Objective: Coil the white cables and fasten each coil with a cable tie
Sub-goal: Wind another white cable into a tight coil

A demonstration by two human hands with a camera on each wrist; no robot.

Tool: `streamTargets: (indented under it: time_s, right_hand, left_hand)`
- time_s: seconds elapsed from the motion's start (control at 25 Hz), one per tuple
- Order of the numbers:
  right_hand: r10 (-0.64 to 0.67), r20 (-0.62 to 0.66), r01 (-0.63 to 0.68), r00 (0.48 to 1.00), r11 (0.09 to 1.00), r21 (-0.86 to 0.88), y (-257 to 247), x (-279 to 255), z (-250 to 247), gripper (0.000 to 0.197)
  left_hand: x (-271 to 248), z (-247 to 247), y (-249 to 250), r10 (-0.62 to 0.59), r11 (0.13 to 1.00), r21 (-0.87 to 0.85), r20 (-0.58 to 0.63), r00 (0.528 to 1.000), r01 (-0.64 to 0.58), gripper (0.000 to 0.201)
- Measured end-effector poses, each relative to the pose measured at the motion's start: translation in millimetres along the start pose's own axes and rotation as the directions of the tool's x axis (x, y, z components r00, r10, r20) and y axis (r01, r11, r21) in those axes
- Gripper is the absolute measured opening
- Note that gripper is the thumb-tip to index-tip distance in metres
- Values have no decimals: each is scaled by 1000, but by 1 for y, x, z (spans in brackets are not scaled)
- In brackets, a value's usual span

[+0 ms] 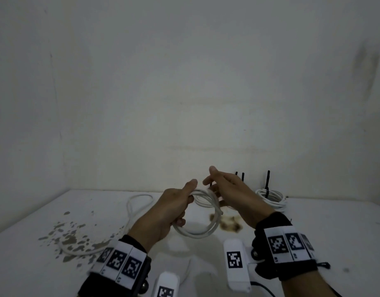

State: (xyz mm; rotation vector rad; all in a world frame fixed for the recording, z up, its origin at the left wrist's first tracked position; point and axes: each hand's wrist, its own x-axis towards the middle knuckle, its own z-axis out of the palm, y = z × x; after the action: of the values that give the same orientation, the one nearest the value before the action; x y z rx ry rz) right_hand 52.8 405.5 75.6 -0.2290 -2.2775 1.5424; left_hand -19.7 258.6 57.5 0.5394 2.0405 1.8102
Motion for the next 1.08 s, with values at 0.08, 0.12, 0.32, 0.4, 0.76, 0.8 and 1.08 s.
streamTargets:
  time_s: [0.08,0.12,0.32,0.4,0.76,0.8,1.08]
  right_hand:
    - [51,-26,-54,998,993,-101,7,-5,-17,54]
    - [77,-34,-82,996,982,-167,10,-9,-28,54]
    - [284,58,-216,957,831,-513,23,-39,-104,57]
    - [411,89,-265,907,724,-638,32,-54,-127,55]
    - [613,5,-284,790,374,-883,72,-95,-158,43]
    - [612,1,-269,791,350,-897,75,-98,-158,42]
    - [534,-31,-332,845,479,-812,90,-108,-167,27]
  left_hand:
    - [0,6,-6,-23,1000,1,7,1000,23,48]
    - [0,9,-9,-32,999,6,13,999,32,48]
    - [-1,45,-23,-66,995,73,68,995,61,47]
    - [-1,66,-28,-99,992,86,106,989,90,48]
    - [1,159,-28,-127,990,86,229,965,110,47]
    - [0,165,-28,-128,990,83,237,963,111,47]
    - [-3,194,-25,-130,990,91,281,951,108,42]
